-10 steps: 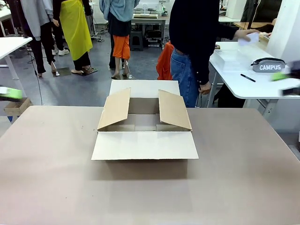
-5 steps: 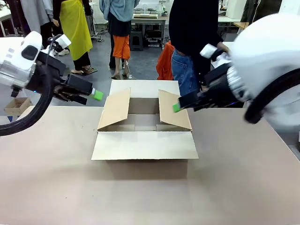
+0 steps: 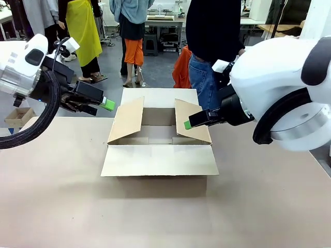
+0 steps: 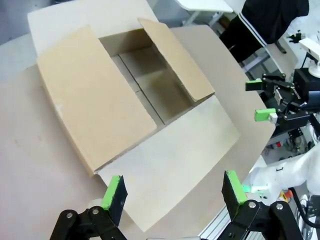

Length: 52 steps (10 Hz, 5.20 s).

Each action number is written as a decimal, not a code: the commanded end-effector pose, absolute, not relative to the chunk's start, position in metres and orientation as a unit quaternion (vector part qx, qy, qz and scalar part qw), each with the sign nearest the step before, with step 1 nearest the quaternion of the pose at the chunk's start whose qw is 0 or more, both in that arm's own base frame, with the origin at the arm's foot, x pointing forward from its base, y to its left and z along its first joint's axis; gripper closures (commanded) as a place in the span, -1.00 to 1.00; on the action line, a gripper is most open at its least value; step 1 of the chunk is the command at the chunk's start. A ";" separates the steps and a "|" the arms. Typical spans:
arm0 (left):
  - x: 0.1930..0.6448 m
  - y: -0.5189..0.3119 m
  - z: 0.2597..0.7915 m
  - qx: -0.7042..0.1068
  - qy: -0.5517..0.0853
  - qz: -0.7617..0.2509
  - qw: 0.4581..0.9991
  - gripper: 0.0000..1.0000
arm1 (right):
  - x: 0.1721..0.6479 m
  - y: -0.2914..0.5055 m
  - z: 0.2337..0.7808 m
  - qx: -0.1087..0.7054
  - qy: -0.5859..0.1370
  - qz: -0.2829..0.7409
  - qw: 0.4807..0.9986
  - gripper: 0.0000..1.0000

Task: Pack the gift set into the box.
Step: Place both hands on the side flaps of the Package Box and spread them outward.

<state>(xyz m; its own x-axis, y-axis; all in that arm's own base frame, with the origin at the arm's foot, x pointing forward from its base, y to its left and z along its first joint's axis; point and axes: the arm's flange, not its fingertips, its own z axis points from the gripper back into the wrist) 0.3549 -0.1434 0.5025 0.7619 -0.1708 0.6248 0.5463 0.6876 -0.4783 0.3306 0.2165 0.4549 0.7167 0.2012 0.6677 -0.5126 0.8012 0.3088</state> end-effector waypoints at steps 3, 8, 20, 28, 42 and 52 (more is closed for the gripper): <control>0.369 -0.216 0.547 -0.180 -0.276 -0.248 0.911 -1.00 | 0.330 0.213 0.466 0.245 -0.309 0.195 0.898 -1.00; 0.467 -0.313 0.544 -0.047 -0.239 -0.158 0.957 -1.00 | 0.330 0.213 0.466 0.245 -0.309 0.195 0.898 -1.00; 0.576 -0.325 0.459 0.020 -0.148 0.003 0.989 -1.00 | 0.330 0.213 0.466 0.245 -0.309 0.195 0.898 -1.00; 0.553 -0.323 0.437 0.146 -0.144 0.055 0.977 -1.00 | 0.330 0.213 0.466 0.245 -0.309 0.195 0.898 -1.00; 0.537 -0.118 0.473 -0.072 -0.149 -0.050 0.985 -1.00 | 0.330 0.213 0.466 0.245 -0.309 0.195 0.898 -1.00; 0.548 -0.089 0.458 -0.141 -0.165 -0.061 0.974 -1.00 | 0.380 0.274 0.497 0.128 -0.238 0.201 0.941 -1.00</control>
<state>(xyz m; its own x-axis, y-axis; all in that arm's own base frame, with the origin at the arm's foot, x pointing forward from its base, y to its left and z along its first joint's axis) 0.5485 -0.0917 0.4562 0.9391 -0.0821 0.3338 0.1778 0.9471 -0.2673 0.3483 0.2385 0.4654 0.7401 0.2766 0.6129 -0.4977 0.8382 0.2228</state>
